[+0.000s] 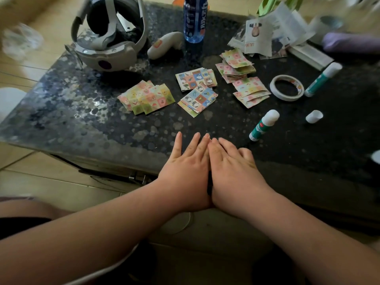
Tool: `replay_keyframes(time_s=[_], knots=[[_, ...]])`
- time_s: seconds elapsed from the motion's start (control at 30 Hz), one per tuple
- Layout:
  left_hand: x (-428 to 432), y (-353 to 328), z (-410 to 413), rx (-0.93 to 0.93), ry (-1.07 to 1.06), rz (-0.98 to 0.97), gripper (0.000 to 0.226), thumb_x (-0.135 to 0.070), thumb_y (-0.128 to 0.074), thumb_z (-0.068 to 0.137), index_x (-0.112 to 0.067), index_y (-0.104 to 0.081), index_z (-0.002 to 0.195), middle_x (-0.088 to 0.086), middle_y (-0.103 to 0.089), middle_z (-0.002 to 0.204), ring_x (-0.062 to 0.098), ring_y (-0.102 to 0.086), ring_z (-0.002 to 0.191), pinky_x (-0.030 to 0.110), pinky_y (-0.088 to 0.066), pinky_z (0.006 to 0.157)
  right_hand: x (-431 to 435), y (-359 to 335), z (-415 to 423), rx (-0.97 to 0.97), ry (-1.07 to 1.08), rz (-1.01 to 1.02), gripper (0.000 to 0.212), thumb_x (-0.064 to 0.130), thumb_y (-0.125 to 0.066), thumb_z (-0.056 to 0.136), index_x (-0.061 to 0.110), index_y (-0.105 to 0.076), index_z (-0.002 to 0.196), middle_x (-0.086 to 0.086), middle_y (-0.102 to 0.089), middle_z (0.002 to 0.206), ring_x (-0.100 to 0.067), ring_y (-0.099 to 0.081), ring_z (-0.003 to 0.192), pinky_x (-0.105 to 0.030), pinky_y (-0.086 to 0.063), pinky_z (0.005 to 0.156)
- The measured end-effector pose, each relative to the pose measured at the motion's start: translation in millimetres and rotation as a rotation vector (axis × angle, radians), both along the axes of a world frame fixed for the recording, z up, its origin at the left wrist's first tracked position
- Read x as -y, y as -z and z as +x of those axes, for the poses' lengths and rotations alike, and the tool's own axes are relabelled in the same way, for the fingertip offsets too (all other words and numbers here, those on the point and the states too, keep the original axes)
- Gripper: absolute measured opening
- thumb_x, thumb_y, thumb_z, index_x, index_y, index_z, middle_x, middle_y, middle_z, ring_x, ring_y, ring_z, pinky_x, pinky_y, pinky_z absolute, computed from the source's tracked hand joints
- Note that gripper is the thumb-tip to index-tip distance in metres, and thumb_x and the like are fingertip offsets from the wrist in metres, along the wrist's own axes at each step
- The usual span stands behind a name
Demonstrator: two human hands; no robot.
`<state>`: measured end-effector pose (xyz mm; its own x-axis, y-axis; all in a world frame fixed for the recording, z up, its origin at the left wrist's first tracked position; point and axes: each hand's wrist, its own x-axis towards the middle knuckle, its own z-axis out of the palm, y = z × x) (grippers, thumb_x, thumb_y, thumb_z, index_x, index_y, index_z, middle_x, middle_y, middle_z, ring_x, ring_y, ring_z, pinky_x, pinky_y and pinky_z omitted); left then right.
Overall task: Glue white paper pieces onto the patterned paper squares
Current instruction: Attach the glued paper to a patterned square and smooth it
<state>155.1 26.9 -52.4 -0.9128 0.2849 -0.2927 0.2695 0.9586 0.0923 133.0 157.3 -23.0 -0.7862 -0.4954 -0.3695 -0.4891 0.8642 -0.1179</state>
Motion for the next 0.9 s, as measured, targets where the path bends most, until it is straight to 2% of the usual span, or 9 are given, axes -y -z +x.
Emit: replay_keyframes(time_s=[0.1,0.23,0.33,0.43,0.57,0.77,0.9], knots=[[2,1,3,-0.003,0.005,-0.004,0.119,-0.087,-0.036,0.081,-0.018,0.023,0.157,0.006,0.023,0.167,0.027,0.029,0.151,0.064,0.021,0.115,5,4,1,0.009,-0.001,0.001,0.092,0.034,-0.05,0.095,0.008,0.01,0.161,-0.005,0.006,0.172,-0.019,0.018,0.157,-0.046,0.002,0.127],[11,-3,5,0.046,0.017,0.001,0.13,-0.092,-0.043,0.074,-0.019,0.026,0.156,0.003,0.027,0.166,0.024,0.031,0.15,0.062,0.021,0.117,3,8,3,0.003,-0.054,0.059,0.097,0.038,-0.049,0.095,0.005,0.016,0.159,-0.009,0.015,0.171,-0.021,0.023,0.155,-0.049,0.01,0.126],[14,-5,5,0.042,0.055,-0.077,0.137,-0.092,-0.049,0.071,-0.017,0.03,0.154,0.004,0.03,0.165,0.025,0.031,0.15,0.061,0.022,0.117,-3,6,5,0.021,-0.078,0.149,0.108,0.048,-0.053,0.092,0.007,0.022,0.158,-0.008,0.023,0.169,-0.022,0.026,0.154,-0.054,0.014,0.124],[16,-9,9,0.047,0.103,-0.195,0.142,-0.09,-0.055,0.07,-0.013,0.031,0.153,0.009,0.034,0.162,0.03,0.031,0.15,0.064,0.022,0.115,-12,1,8,0.031,-0.088,0.208,0.107,0.04,-0.053,0.092,0.009,0.027,0.156,-0.008,0.03,0.166,-0.023,0.029,0.153,-0.057,0.016,0.123],[22,-12,17,0.062,0.114,-0.253,0.136,-0.088,-0.055,0.072,-0.016,0.025,0.156,0.01,0.032,0.163,0.033,0.03,0.15,0.067,0.024,0.111,-22,-6,14,0.054,-0.076,0.259,0.103,0.034,-0.052,0.093,0.013,0.025,0.158,-0.008,0.03,0.166,-0.023,0.03,0.153,-0.059,0.016,0.122],[26,-14,27,0.065,0.069,-0.282,0.127,-0.085,-0.053,0.077,-0.03,0.034,0.152,0.006,0.034,0.162,0.038,0.03,0.149,0.071,0.023,0.109,-29,-11,23,0.092,-0.032,0.297,0.105,0.032,-0.053,0.091,0.013,0.026,0.157,-0.008,0.032,0.165,-0.023,0.03,0.153,-0.059,0.016,0.122],[22,-18,33,0.08,0.049,-0.324,0.121,-0.082,-0.05,0.081,-0.03,0.035,0.151,0.008,0.032,0.163,0.04,0.026,0.15,0.073,0.024,0.107,-36,-15,29,0.107,-0.011,0.351,0.1,0.032,-0.051,0.093,0.011,0.023,0.158,-0.008,0.03,0.167,-0.024,0.026,0.154,-0.061,0.014,0.122]])
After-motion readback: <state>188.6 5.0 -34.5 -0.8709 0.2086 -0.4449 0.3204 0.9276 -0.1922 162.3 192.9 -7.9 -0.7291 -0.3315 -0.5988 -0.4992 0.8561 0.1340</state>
